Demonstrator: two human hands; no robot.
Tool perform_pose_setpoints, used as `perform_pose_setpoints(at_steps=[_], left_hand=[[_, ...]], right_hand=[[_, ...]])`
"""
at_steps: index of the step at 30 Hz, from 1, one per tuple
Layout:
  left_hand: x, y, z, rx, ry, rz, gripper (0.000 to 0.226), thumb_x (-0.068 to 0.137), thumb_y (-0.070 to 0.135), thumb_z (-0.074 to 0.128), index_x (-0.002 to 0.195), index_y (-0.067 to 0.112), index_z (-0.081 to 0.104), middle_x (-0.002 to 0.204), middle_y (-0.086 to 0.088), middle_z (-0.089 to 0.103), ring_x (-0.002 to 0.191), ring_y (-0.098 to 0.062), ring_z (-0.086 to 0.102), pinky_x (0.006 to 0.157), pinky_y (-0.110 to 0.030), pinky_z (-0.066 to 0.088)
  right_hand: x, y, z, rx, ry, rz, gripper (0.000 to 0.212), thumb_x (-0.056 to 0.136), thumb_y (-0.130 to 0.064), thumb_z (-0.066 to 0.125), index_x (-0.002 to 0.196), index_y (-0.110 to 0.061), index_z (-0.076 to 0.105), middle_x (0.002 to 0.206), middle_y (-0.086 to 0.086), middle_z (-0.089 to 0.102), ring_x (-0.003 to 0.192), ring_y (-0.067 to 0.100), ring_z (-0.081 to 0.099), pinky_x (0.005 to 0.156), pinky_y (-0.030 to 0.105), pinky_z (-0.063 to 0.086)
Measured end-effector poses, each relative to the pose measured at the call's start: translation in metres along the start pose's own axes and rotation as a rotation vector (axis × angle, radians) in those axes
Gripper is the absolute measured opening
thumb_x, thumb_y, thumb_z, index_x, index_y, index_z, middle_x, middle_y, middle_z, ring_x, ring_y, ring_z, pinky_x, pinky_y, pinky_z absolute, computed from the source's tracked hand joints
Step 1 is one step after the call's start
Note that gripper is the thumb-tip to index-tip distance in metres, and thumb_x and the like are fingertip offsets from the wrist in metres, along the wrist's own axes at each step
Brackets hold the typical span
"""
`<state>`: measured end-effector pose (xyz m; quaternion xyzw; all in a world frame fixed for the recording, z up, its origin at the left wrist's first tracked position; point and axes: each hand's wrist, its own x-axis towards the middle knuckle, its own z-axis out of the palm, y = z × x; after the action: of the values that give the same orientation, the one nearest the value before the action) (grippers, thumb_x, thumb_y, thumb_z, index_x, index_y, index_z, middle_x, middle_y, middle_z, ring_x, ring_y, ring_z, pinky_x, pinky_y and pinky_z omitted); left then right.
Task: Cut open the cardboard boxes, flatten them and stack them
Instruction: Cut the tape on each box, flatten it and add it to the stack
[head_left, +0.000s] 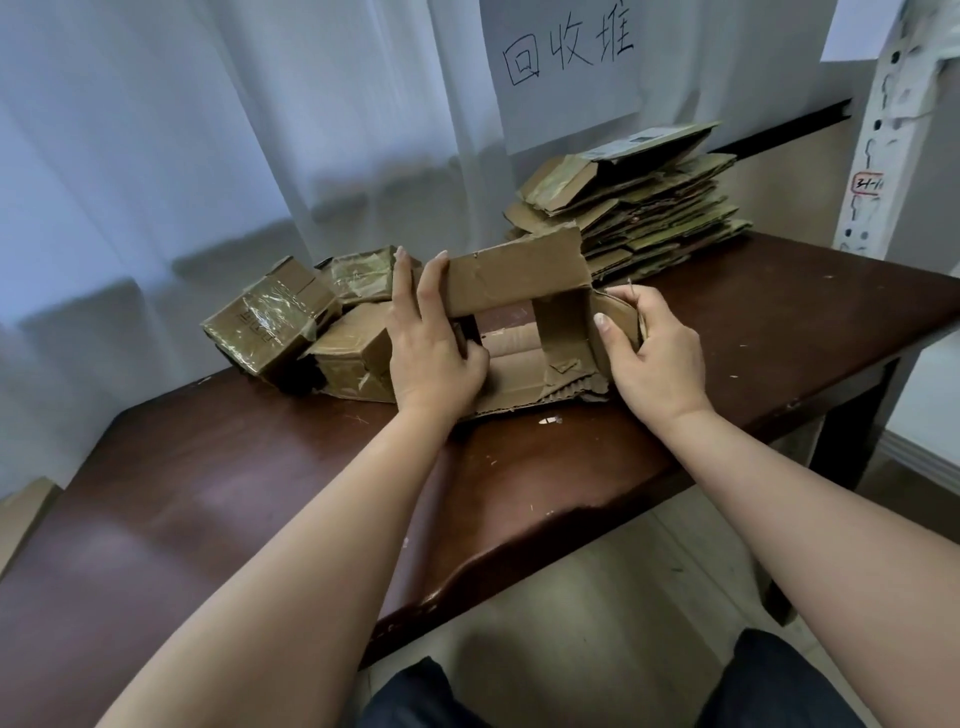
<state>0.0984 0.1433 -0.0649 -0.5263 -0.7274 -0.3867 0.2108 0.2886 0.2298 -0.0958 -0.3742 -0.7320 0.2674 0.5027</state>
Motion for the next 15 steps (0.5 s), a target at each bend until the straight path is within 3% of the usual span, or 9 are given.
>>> perform_pose_setpoints(at_steps=[2,4,6,7,9,11,13,15], left_hand=[[-0.003,-0.006,-0.01,-0.053,-0.052,0.064,0.087,0.068,0.008,0.062,0.147,0.021,0.027,0.16,-0.009,0.002,0.146,-0.029,0.014,0.107,-0.014,0.021],[-0.006,-0.01,-0.023,-0.124,-0.114,0.112,0.089,0.066,0.002,0.057,0.147,0.02,0.027,0.16,-0.01,-0.004,0.148,-0.024,0.005,0.104,-0.002,0.012],[-0.005,-0.014,-0.034,-0.199,-0.142,0.147,0.089,0.064,-0.002,0.052,0.145,0.022,0.027,0.159,-0.013,-0.007,0.148,-0.019,0.0,0.11,-0.006,0.012],[-0.004,-0.017,-0.039,-0.255,-0.159,0.149,0.089,0.064,-0.003,0.05,0.145,0.022,0.026,0.159,-0.015,-0.003,0.148,-0.022,0.005,0.116,-0.017,0.016],[-0.003,-0.019,-0.05,-0.377,-0.236,0.133,0.088,0.065,-0.005,0.045,0.146,0.018,0.023,0.153,-0.016,0.024,0.141,-0.028,0.033,0.115,-0.04,0.032],[-0.003,-0.019,-0.061,-0.389,-0.299,0.112,0.087,0.066,-0.006,0.042,0.147,0.018,0.022,0.138,-0.012,0.05,0.134,-0.018,0.044,0.11,-0.033,0.039],[-0.005,-0.018,-0.069,-0.352,-0.306,0.102,0.088,0.067,-0.008,0.043,0.147,0.021,0.022,0.13,-0.007,0.059,0.127,-0.009,0.051,0.1,-0.02,0.043],[-0.009,-0.015,-0.071,-0.295,-0.269,0.083,0.089,0.068,-0.014,0.045,0.148,0.017,0.022,0.117,-0.009,0.066,0.096,-0.002,0.062,0.079,-0.008,0.043]], right_hand=[[-0.001,-0.001,0.0,0.01,-0.008,-0.002,0.033,0.095,-0.034,0.054,0.126,-0.021,0.054,0.099,0.003,0.069,0.09,0.029,0.064,0.081,0.043,0.052],[-0.002,0.0,-0.001,0.031,-0.01,0.008,0.032,0.095,-0.034,0.054,0.124,-0.021,0.054,0.098,0.002,0.068,0.09,0.029,0.064,0.081,0.044,0.052],[-0.002,0.0,-0.002,0.073,0.009,0.045,0.027,0.095,-0.033,0.054,0.119,-0.021,0.057,0.094,-0.003,0.065,0.091,0.026,0.063,0.082,0.041,0.051],[-0.001,0.0,-0.003,0.099,0.023,0.074,0.024,0.095,-0.033,0.055,0.115,-0.021,0.058,0.093,-0.006,0.063,0.092,0.023,0.062,0.082,0.038,0.051],[0.001,0.0,-0.004,0.137,0.044,0.126,0.02,0.095,-0.033,0.055,0.109,-0.02,0.06,0.092,-0.006,0.063,0.093,0.021,0.061,0.082,0.036,0.05],[0.001,0.001,-0.005,0.201,0.032,0.164,0.016,0.095,-0.031,0.056,0.104,-0.019,0.061,0.092,-0.004,0.064,0.093,0.021,0.061,0.082,0.036,0.051],[0.001,-0.001,-0.006,0.322,0.019,0.197,0.008,0.095,-0.028,0.057,0.095,-0.022,0.062,0.09,-0.004,0.064,0.094,0.022,0.062,0.083,0.04,0.052],[0.001,-0.005,-0.008,0.432,0.003,0.225,0.011,0.095,-0.025,0.057,0.085,-0.027,0.062,0.086,-0.005,0.064,0.091,0.021,0.062,0.085,0.042,0.052]])
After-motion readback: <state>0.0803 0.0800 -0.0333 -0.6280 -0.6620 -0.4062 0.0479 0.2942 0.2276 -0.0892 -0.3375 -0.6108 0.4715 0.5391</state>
